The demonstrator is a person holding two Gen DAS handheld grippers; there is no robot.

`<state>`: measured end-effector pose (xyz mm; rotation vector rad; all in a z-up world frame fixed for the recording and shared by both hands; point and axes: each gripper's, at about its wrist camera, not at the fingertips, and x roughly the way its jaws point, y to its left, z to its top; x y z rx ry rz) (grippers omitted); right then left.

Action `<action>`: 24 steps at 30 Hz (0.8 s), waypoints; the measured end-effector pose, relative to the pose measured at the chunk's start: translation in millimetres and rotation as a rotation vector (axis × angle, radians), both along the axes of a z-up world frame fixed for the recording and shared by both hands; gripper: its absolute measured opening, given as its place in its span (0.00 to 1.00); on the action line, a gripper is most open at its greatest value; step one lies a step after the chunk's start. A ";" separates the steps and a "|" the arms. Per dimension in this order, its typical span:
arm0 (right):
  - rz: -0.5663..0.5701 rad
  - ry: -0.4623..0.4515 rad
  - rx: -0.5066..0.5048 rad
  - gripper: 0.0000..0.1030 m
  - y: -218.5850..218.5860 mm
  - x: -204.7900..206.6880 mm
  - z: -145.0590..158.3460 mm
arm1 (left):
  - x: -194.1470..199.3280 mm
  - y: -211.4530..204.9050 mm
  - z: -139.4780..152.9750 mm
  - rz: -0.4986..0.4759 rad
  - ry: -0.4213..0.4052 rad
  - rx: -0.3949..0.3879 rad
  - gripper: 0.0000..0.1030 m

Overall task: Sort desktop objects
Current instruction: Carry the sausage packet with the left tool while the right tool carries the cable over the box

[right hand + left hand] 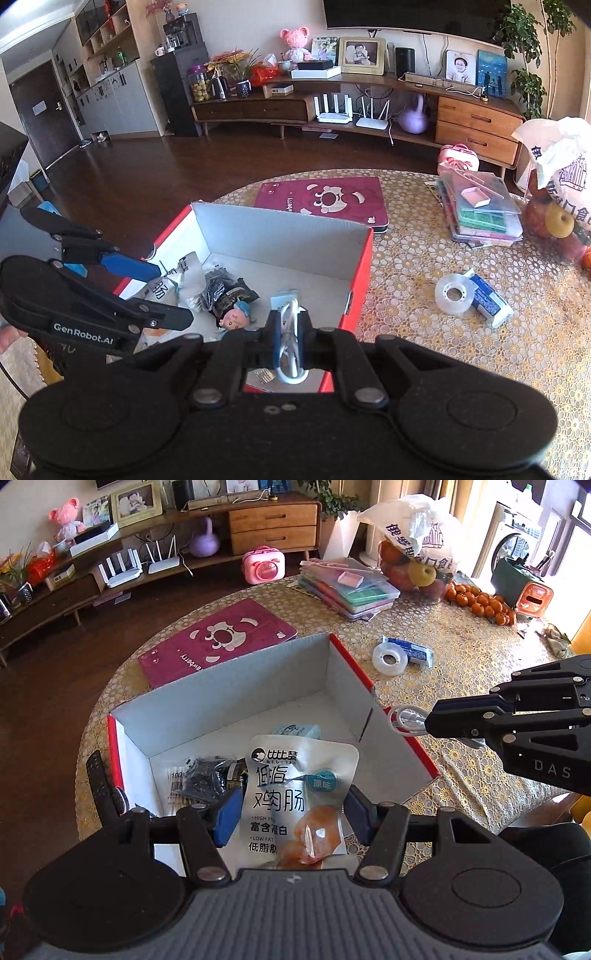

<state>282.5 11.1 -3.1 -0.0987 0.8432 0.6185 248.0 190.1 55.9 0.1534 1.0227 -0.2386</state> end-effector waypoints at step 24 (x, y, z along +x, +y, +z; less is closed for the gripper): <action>0.077 0.051 -0.016 0.08 56.0 23.3 -31.1 | 46.4 51.5 -41.7 0.072 0.026 0.005 0.57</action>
